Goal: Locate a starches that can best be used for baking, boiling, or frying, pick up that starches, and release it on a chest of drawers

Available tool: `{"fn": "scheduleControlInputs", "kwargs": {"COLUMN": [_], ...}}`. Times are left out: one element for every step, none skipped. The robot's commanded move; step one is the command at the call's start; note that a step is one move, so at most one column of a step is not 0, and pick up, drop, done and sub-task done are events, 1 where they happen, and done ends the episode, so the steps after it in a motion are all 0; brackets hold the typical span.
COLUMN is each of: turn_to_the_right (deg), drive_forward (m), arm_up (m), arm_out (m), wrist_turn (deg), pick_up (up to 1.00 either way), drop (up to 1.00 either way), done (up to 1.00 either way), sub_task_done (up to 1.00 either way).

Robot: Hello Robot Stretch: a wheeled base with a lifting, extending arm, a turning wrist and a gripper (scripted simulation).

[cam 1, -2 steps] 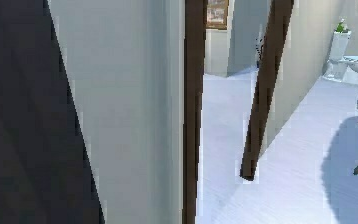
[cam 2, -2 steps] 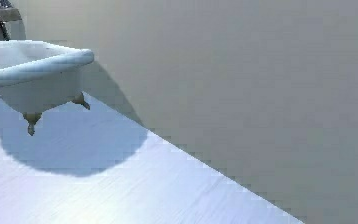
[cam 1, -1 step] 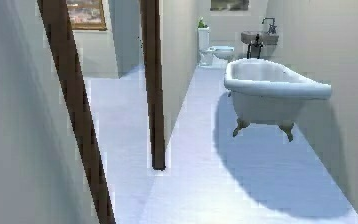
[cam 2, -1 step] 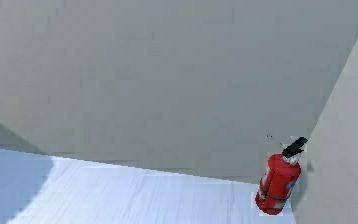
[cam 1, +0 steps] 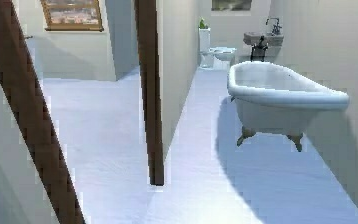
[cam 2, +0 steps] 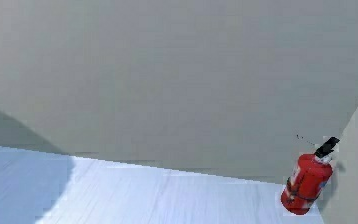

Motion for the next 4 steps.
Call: {"fn": "scheduleControlInputs", "kwargs": {"turn_to_the_right": [3.0,0.0,-18.0,0.0], "drive_forward": [0.0,0.6,0.0,0.5], "arm_up": [0.0,0.0,0.0,0.0], "arm_out": [0.0,0.0,0.0,0.0], "wrist_turn": [0.0,0.0,0.0,0.0], "pick_up": [0.0,0.0,0.0,0.0], "drop": [0.0,0.0,0.0,0.0], "done": [0.0,0.0,0.0,0.0], "sub_task_done": [0.0,0.0,0.0,0.0]}}
